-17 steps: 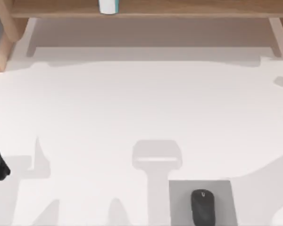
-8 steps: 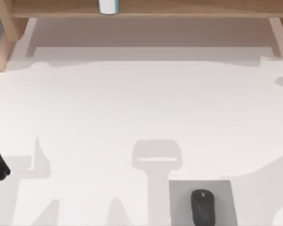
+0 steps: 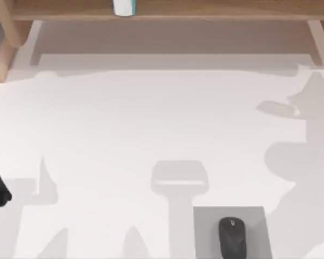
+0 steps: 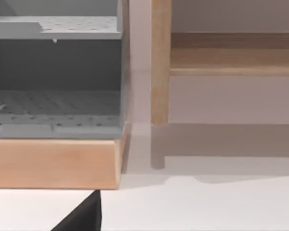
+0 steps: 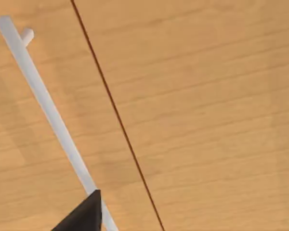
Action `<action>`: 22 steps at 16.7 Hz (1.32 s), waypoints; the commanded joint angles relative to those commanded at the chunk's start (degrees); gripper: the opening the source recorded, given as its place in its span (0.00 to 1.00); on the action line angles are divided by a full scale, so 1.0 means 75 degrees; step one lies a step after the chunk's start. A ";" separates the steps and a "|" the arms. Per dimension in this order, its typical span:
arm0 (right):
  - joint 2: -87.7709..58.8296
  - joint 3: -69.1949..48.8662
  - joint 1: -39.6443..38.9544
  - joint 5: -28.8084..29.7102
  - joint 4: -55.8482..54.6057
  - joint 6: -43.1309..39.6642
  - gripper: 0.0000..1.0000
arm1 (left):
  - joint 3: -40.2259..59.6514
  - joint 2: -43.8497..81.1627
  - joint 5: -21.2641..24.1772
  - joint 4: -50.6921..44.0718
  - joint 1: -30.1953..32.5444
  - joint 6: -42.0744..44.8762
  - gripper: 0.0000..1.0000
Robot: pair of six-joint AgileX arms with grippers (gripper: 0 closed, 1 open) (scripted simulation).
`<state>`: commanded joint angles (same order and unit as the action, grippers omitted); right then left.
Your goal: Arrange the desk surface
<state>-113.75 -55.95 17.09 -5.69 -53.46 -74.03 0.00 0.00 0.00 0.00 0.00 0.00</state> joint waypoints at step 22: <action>1.5167 0.7461 -0.2278 0.0758 0.7128 0.9871 1.00 | 0.0000 0.0000 0.0000 0.0000 0.0000 0.0000 1.00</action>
<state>0.00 0.00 0.00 0.00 0.00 0.00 0.00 0.00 0.00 0.00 0.00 0.00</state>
